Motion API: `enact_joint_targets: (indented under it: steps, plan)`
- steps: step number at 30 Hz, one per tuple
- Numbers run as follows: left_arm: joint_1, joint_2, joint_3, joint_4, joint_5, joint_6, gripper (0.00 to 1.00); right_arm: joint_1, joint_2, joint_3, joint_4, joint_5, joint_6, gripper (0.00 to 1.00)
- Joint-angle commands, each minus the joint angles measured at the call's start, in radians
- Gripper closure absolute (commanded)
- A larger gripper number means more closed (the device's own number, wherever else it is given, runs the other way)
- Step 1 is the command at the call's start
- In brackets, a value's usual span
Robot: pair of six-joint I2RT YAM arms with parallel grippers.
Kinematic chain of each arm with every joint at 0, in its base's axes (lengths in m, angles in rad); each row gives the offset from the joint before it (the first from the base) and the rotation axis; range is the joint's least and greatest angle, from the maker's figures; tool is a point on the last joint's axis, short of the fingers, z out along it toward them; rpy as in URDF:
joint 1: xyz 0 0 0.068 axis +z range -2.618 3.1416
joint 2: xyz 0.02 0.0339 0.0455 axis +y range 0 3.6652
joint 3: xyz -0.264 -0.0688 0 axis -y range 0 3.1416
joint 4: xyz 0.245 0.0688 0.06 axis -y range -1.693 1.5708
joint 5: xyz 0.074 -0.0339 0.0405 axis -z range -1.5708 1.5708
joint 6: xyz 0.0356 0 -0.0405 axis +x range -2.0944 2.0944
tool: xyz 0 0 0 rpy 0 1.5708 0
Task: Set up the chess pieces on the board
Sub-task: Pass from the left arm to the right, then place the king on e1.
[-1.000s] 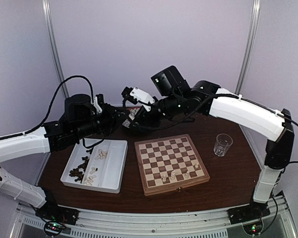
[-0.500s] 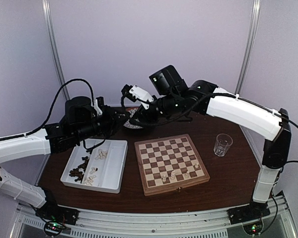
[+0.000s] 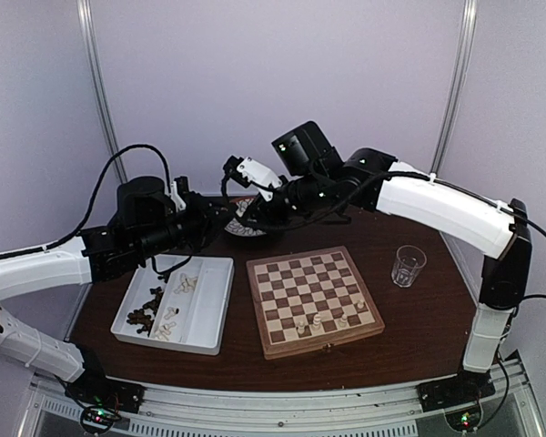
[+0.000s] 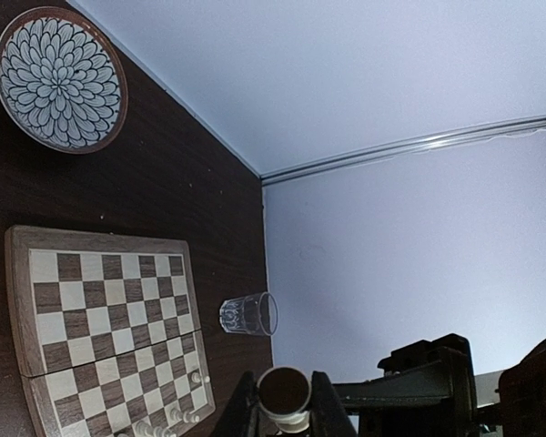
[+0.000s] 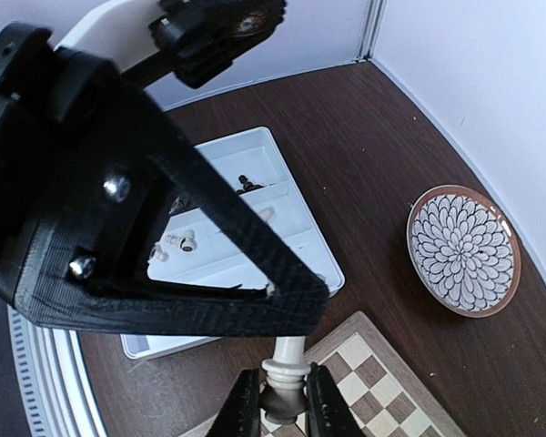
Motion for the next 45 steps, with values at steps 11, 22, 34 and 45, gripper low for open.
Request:
enact_joint_targets:
  steps: [11,22,34,45]
  plan:
    - [0.0,-0.094,0.046,-0.255,-0.095,0.126,0.45,-0.026,-0.108,-0.112,-0.011,0.057,-0.168,0.95]
    - [0.161,-0.176,0.234,-0.782,-0.273,0.677,0.29,-0.062,-0.283,-0.29,-0.401,0.077,-0.649,0.92]
    - [0.32,-0.056,0.214,-0.698,-0.308,0.996,0.29,0.02,-0.143,-0.249,-0.861,0.315,-0.869,0.93]
    - [0.378,-0.098,0.106,-0.64,-0.28,1.019,0.28,0.106,-0.019,-0.239,-0.905,0.411,-0.825,0.93]
